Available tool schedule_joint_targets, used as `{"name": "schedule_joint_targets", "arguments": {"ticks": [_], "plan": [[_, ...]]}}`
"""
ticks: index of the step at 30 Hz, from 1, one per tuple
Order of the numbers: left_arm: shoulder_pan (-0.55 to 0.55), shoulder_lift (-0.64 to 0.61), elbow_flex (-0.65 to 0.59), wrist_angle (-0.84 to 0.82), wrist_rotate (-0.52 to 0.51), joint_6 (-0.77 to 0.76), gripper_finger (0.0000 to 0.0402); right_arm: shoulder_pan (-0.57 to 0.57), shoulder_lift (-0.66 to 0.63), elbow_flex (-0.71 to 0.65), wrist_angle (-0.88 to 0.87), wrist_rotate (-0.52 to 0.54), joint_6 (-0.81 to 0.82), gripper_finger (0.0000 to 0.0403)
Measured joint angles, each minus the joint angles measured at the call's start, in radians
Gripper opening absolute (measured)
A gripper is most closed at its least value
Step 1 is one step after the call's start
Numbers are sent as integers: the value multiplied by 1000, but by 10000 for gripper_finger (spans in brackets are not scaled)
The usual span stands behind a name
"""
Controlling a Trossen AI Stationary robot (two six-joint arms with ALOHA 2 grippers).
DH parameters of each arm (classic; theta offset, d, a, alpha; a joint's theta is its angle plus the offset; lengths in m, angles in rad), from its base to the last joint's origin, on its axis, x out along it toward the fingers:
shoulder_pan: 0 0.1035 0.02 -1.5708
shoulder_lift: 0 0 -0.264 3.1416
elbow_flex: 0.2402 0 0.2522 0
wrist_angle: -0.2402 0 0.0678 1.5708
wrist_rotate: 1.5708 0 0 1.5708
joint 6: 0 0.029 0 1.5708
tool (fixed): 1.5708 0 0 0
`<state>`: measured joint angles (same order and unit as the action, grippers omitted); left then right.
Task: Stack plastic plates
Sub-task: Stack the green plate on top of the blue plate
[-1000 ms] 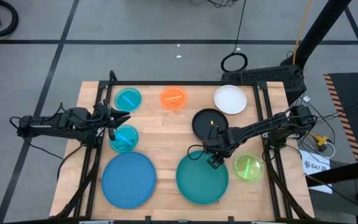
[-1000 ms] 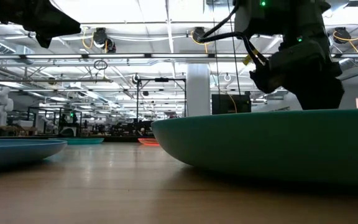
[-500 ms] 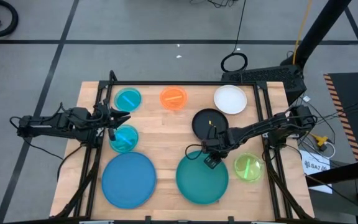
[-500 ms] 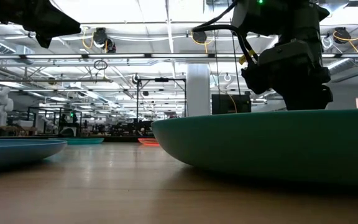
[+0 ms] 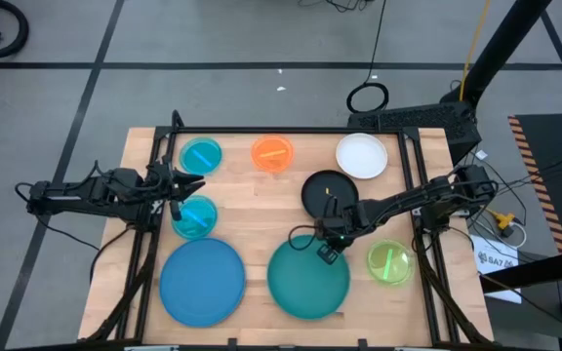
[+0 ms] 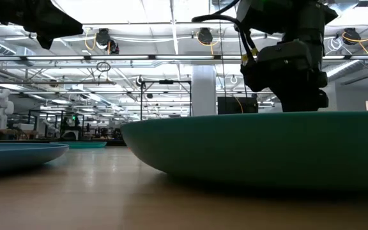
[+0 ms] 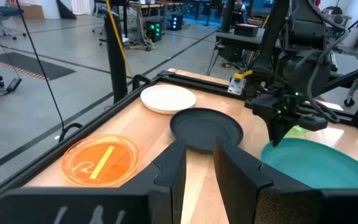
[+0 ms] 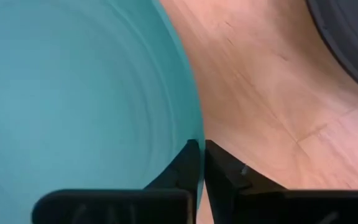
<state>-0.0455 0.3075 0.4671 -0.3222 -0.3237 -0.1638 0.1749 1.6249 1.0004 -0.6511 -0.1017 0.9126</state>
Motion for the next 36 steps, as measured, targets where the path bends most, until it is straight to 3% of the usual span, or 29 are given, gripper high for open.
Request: {"name": "schedule_joint_targets", "arguments": {"ticks": [6,13,26,29,36], "plan": [[0,0,0,0,0,-7,88,3,0,0,-11,-9,-34,5],[0,0,0,0,0,-19,88,4,0,8,-12,-111,-50,3],[0,0,0,10,0,-28,88,-8,1,184,39,-73,-145,1],[0,0,0,10,0,-29,88,-12,3,232,43,-25,-164,1],[0,0,0,32,0,-21,88,-46,76,369,49,1,-199,1]]}}
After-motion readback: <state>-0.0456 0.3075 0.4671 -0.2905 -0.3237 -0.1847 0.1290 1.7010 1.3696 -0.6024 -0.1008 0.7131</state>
